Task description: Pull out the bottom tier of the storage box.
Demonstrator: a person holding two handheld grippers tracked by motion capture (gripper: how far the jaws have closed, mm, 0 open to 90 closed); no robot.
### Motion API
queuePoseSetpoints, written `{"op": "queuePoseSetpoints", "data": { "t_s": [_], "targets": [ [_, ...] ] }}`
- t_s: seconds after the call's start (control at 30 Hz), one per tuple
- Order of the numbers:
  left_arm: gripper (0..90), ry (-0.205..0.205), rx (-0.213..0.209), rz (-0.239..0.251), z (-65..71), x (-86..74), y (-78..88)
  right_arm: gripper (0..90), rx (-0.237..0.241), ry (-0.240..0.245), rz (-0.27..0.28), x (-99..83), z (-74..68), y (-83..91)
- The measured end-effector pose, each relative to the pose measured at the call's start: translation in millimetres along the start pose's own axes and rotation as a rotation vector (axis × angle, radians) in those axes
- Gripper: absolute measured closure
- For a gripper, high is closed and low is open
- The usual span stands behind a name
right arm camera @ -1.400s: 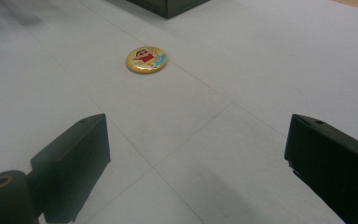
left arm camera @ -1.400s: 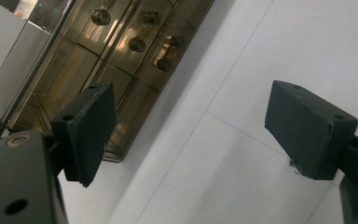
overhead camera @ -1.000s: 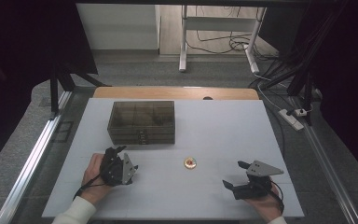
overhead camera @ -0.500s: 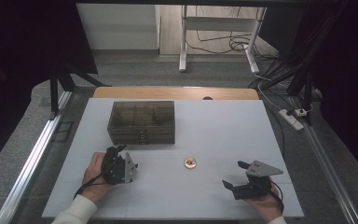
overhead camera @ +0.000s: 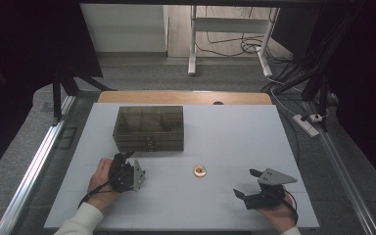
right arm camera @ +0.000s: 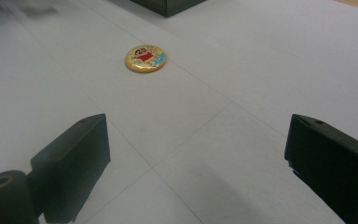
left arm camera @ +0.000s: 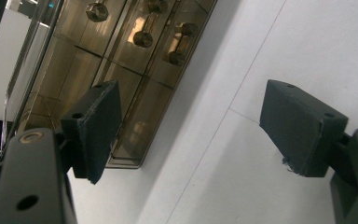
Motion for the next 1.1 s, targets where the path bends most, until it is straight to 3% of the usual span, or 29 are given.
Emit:
{"op": "queuePoseSetpoints", "data": {
  "t_s": [1.1],
  "targets": [
    [30.5,-0.064,0.048,-0.025,-5.5,3.9,-15.5,7.1,-0.008,-0.001,0.003,0.4,0.0,-0.6]
  ]
}}
Point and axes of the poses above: each handheld gripper's, and its own axes: y roughly backward along the jaws, x roughly out of its top, z roughly to its right, the point moved 8 cm from there along -y, roughly forward along the jaws
